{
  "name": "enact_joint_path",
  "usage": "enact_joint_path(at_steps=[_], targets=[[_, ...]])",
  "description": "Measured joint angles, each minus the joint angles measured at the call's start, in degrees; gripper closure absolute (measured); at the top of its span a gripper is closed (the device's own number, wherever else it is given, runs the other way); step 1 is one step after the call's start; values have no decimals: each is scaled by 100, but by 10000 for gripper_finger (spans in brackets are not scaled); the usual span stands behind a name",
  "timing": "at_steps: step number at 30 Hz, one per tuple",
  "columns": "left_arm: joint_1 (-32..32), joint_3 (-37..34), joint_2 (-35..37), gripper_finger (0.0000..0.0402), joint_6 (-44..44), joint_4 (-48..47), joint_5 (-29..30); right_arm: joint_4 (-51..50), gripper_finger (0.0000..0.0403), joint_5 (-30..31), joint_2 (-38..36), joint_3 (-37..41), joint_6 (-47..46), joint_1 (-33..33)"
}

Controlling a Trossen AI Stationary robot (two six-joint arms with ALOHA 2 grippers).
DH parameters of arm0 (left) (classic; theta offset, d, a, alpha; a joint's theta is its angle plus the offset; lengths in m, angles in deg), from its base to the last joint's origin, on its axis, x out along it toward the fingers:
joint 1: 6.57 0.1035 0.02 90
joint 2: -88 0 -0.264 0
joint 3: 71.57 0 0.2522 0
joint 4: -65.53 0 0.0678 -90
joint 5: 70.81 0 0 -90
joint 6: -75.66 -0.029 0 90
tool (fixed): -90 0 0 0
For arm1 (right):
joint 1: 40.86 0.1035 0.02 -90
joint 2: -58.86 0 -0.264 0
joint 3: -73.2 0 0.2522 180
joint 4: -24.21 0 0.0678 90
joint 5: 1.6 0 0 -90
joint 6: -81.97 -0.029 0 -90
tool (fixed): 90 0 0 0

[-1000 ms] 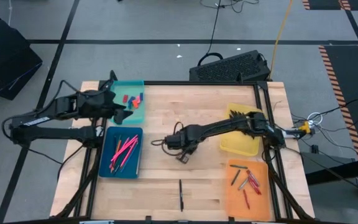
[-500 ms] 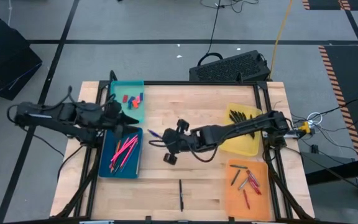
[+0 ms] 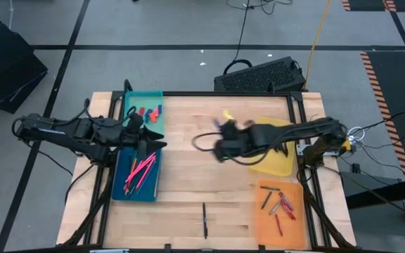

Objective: Sort crayons/erasers/pens/pencils in bins
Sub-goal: Put the blue pen into the yellow bin

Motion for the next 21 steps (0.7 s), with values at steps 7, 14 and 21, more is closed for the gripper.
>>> enact_joint_path(at_steps=[7, 14, 21], targets=[[0, 0, 25, 143, -463, 0, -13, -1127, 372, -917, -1736, 2216, -1691, -136], [-4, 0, 12, 129, -1026, 285, -398, -82, 361, -1573, -2969, 4572, -2319, -834], [31, 0, 10, 114, -1101, 188, -215, 735, 357, -2049, -3068, 5869, -2434, -1317]])
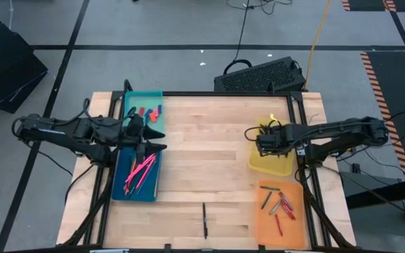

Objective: Sort crayons/erasers/pens/pencils in bins
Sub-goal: Put the blue pen into the yellow bin, then put the black pen into the yellow bin

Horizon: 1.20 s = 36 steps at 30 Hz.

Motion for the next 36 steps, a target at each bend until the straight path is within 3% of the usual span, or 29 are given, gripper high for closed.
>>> enact_joint_path(at_steps=[7, 11, 18, 26, 36], targets=[[0, -2, 11, 110, 184, -105, -98, 591, 340, -257, -2, 546, -174, -208], [1, -2, 11, 109, 145, -12, -112, 636, 304, -257, -2, 556, -4, -223], [0, -4, 11, 110, -61, 428, -827, 886, 236, -219, -52, 246, 72, -35], [0, -4, 11, 110, -41, 649, -1249, 18, 267, 332, 719, -1921, -626, 888], [-193, -4, 42, 110, -62, 808, -1452, -236, 288, 27, 3571, -5466, -290, 1715]])
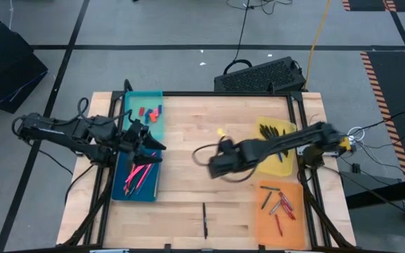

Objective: Sort crayons/erasers/pens/pencils in bins
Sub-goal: Put the black pen into the yellow bin

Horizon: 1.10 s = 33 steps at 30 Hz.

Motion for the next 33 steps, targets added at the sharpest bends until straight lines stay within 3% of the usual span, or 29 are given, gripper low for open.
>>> enact_joint_path(at_steps=[4, 8, 12, 14, 18, 22, 28, 33], targets=[[-104, 0, 2, 110, -6, 7, 0, 57, 289, -404, 929, -1211, -11, 264], [-162, 0, 2, 110, -2, 6, 0, 872, 279, -361, 1523, -1869, -304, 727], [-162, 0, 0, 110, -8, 5, 2, 2159, 260, -384, 1803, -1655, -44, 977], [-162, 0, 0, 110, -10, 4, 7, 2584, 253, -731, 1827, -1346, 89, 940], [-162, 0, 0, 110, -1, 2, 14, 2495, 250, -1346, 1830, -947, -425, 786], [-155, 0, -4, 110, -5, 2, 111, 2487, 250, -1337, 1827, -809, -1054, 866], [-120, 0, -4, 110, -169, 4, 873, 2384, 250, -752, 2019, -810, -2260, 1194], [63, 0, -17, 110, -119, 9, 1274, 2855, 250, -662, 2657, -824, -2412, 1330]])
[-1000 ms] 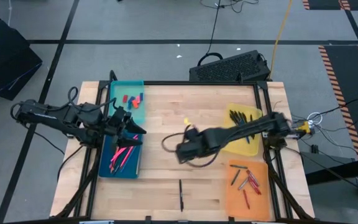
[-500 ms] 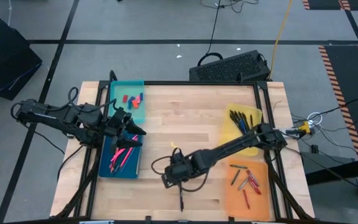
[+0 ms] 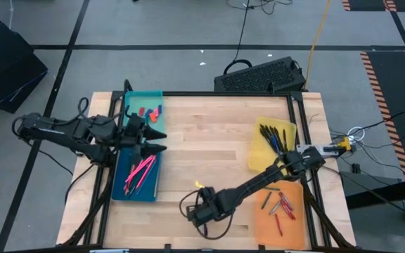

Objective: Sort crayons/erasers/pens/pencils in bins
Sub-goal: Put the black pen into the yellow bin

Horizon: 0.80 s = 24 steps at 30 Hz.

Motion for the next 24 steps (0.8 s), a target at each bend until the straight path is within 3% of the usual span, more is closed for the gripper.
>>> enact_joint_path(at_steps=[7, 16, 21, 24], targets=[[196, 2, -28, 110, 340, 4, 101, -498, 255, 502, 395, -274, 459, -18], [213, 2, -115, 110, 436, 10, 103, -1336, 318, 516, 421, -257, 1048, -167], [213, 0, -105, 110, 428, 9, -42, -1118, 329, 570, 202, -374, 1475, -147], [213, 0, -116, 110, 399, -17, -100, -931, 329, 982, 156, -675, 2022, -107]])
